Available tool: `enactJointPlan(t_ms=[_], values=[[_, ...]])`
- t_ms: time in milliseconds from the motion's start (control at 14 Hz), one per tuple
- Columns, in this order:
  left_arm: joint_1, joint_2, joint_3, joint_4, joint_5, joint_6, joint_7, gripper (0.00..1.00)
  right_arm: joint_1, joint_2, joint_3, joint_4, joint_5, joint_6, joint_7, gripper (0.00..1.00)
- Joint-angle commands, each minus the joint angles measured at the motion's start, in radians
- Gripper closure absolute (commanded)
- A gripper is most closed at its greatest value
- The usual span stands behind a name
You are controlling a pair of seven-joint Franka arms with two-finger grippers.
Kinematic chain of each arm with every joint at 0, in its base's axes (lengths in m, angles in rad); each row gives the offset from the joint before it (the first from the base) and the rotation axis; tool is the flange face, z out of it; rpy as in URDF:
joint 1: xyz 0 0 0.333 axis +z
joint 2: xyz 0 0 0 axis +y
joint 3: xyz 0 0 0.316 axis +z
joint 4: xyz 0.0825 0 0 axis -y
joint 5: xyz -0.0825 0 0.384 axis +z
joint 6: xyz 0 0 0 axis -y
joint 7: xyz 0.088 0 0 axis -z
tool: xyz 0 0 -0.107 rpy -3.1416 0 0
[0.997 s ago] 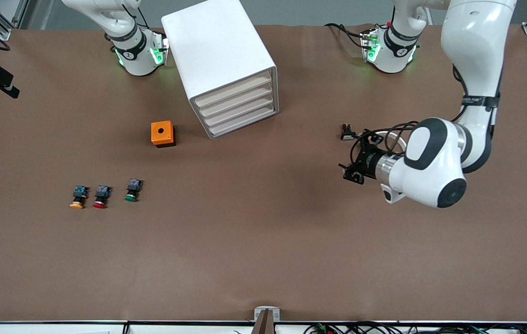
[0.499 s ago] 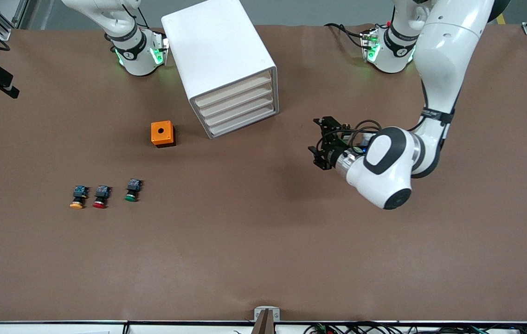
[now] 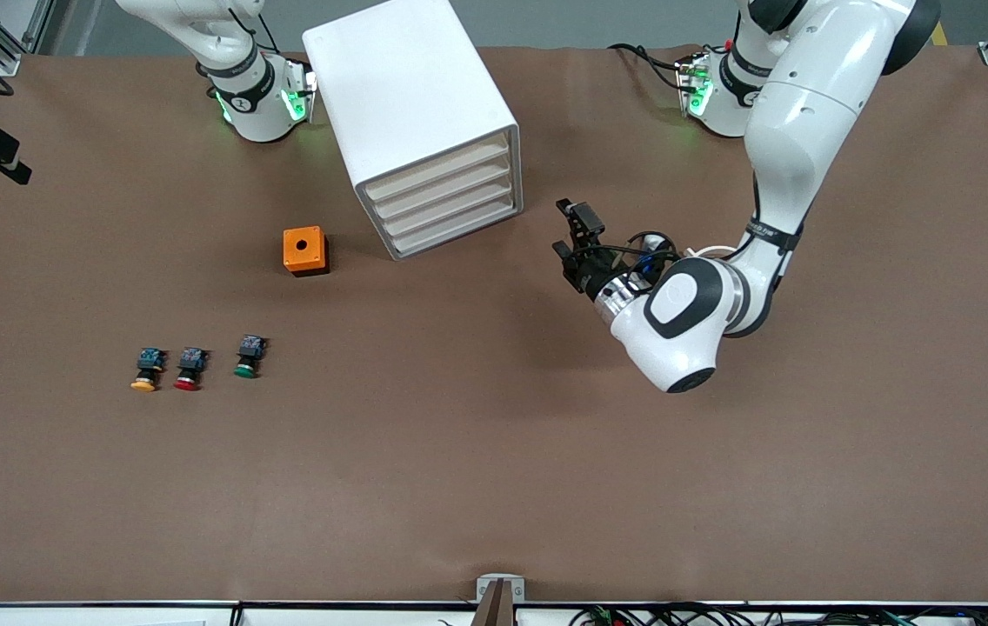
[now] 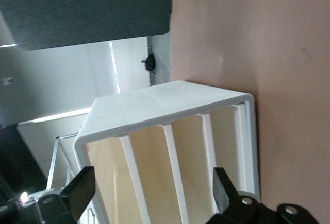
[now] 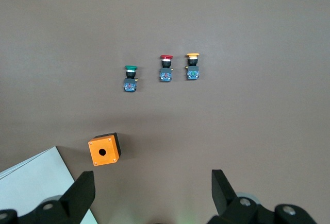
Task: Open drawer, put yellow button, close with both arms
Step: 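Grasp the top drawer handle with the left gripper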
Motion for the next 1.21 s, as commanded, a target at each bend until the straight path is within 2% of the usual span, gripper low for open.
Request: enactJointPlan(t_ms=[0,356,427,641,783,1139], values=[[-0.031,0.029,-0.001,0.032,-0.055,-0.04,-0.063,0.0,-0.007,-0.022,0.004,-0.021,0.008,0.017,-0.034,0.0],[-0.085,0.045,0.0,0.034,-0.104,-0.04,-0.078,0.0,-0.01,-0.023,0.004,-0.021,0.008,0.011,-0.041,0.0],[-0.094,0.045,0.0,0.034,-0.104,-0.04,-0.078,0.04,-0.012,-0.023,0.004,-0.021,0.008,0.008,-0.041,0.0],[-0.119,0.046,0.0,0.034,-0.108,-0.04,-0.078,0.38,-0.012,-0.023,0.004,-0.021,0.006,0.007,-0.041,0.0],[-0.134,0.046,0.002,0.034,-0.131,-0.04,-0.077,0.5,-0.012,-0.023,0.004,-0.021,0.002,0.007,-0.041,0.0],[-0.176,0.052,0.009,0.037,-0.138,-0.035,-0.077,0.51,-0.012,-0.023,0.004,-0.019,0.0,0.002,-0.041,0.0]])
